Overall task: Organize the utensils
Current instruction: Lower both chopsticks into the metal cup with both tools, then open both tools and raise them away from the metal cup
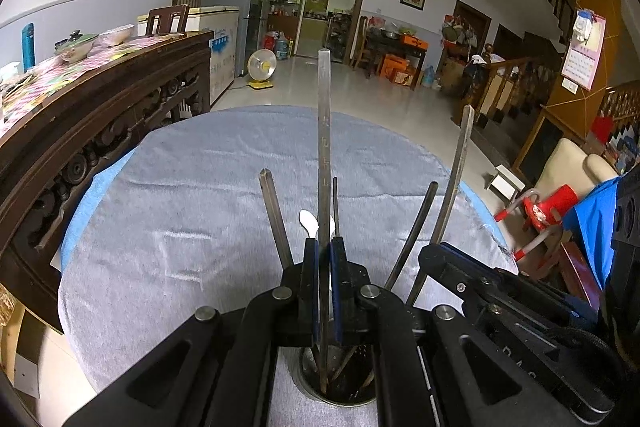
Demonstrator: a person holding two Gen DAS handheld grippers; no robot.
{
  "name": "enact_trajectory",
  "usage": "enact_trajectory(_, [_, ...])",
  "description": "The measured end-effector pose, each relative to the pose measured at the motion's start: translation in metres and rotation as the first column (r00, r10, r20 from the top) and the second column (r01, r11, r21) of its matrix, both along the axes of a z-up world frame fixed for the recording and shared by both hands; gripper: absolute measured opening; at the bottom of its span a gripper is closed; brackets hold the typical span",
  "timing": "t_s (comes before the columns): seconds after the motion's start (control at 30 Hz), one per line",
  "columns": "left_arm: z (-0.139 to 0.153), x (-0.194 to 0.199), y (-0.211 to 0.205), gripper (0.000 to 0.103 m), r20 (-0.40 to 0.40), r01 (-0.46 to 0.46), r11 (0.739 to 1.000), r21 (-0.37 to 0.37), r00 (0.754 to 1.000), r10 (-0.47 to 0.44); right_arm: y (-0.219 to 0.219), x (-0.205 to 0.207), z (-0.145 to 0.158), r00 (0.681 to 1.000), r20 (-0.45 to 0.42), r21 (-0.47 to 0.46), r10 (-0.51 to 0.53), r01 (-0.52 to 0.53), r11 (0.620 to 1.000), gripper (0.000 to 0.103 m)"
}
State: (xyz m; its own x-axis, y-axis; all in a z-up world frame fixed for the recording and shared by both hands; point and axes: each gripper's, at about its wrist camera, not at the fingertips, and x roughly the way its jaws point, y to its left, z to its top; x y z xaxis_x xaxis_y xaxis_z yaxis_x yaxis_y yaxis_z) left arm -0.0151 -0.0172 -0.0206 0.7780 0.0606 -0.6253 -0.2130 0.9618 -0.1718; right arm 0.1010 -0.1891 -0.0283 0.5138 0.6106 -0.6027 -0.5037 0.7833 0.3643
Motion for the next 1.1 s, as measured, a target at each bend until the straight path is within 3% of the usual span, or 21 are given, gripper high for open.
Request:
enact_trajectory(0.7, [-0.007, -0.006, -0.004, 0.006, 0.015, 0.06, 0.998, -0.012, 0.998, -0.06, 0.002, -0.006, -0.016, 1.0, -0.017, -0.016, 0.026, -0.026, 1.0, 0.007])
enact_trajectory(1.1, [-0.019, -0.011, -0.007, 0.006, -0.026, 0.084, 0.996, -0.009, 0.996, -0.084, 0.002, -0.009, -0.022, 0.999, -0.026, -0.023, 0.037, -0.037, 0.999, 0.007])
